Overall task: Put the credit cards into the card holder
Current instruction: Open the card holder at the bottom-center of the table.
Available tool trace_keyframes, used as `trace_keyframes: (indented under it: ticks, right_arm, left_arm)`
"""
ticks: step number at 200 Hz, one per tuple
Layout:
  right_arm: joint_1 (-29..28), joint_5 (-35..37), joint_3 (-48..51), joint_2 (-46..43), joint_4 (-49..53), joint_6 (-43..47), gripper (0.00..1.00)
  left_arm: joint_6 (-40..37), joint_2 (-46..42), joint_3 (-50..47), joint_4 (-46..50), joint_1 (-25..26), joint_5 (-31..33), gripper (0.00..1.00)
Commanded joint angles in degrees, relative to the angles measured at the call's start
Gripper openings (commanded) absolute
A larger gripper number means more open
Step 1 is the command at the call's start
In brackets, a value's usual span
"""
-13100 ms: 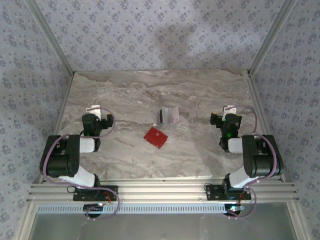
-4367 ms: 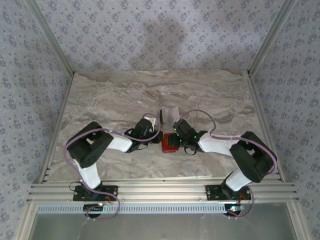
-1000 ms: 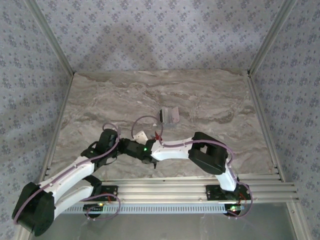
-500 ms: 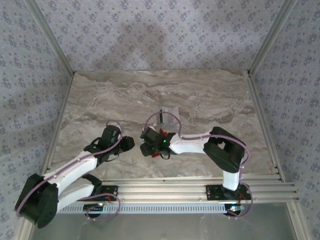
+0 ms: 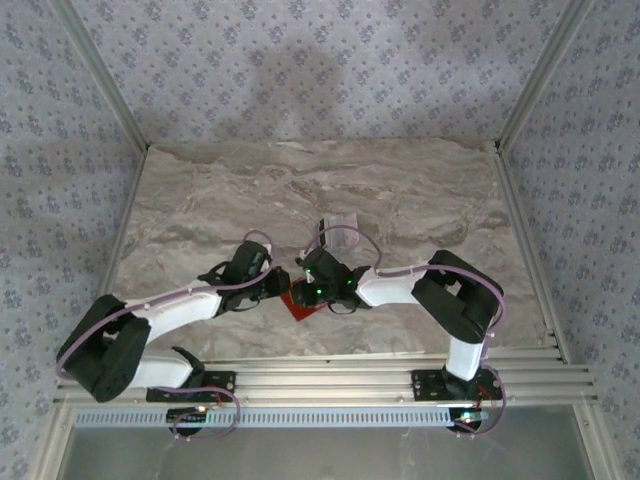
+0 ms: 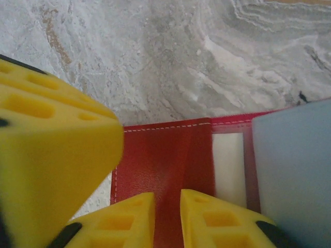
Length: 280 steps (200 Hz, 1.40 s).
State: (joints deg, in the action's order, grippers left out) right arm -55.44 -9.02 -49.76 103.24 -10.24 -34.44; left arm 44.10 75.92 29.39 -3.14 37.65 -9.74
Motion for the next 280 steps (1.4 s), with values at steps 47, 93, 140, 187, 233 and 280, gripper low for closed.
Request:
trace_keyframes:
  ticks: [47,93,140,187,233,280]
  right_arm:
    - [0.7,-0.6,2.3,-2.1,4.0,-1.0,0.21]
    - [2.1,-0.3,0.4,-2.4,6.8,-0.6,0.23]
    - [3.7,0.6,-1.4,-2.6,9.8,0.4,0.25]
    - [5.5,4.2,-4.0,-5.0,16.0,3.3,0.30]
    - [7.6,2.9,-1.9,-6.2,15.3,3.5,0.30]
    - [8.9,2.6,1.5,-5.6,12.9,1.9,0.20]
  left_arm:
    - [0.3,4.4,-2.1,-5.0,4.5,2.9,0.12]
    - [1.5,12.1,-3.4,-9.7,7.8,3.9,0.11]
    - [1.3,16.6,-3.9,-11.6,8.7,4.8,0.10]
    - [0.5,16.1,-4.5,-10.5,8.7,6.0,0.09]
    - [-0.3,11.8,-2.9,-7.0,8.5,5.7,0.10]
    - [-1.3,1.4,-0.8,0.8,8.2,6.0,0.12]
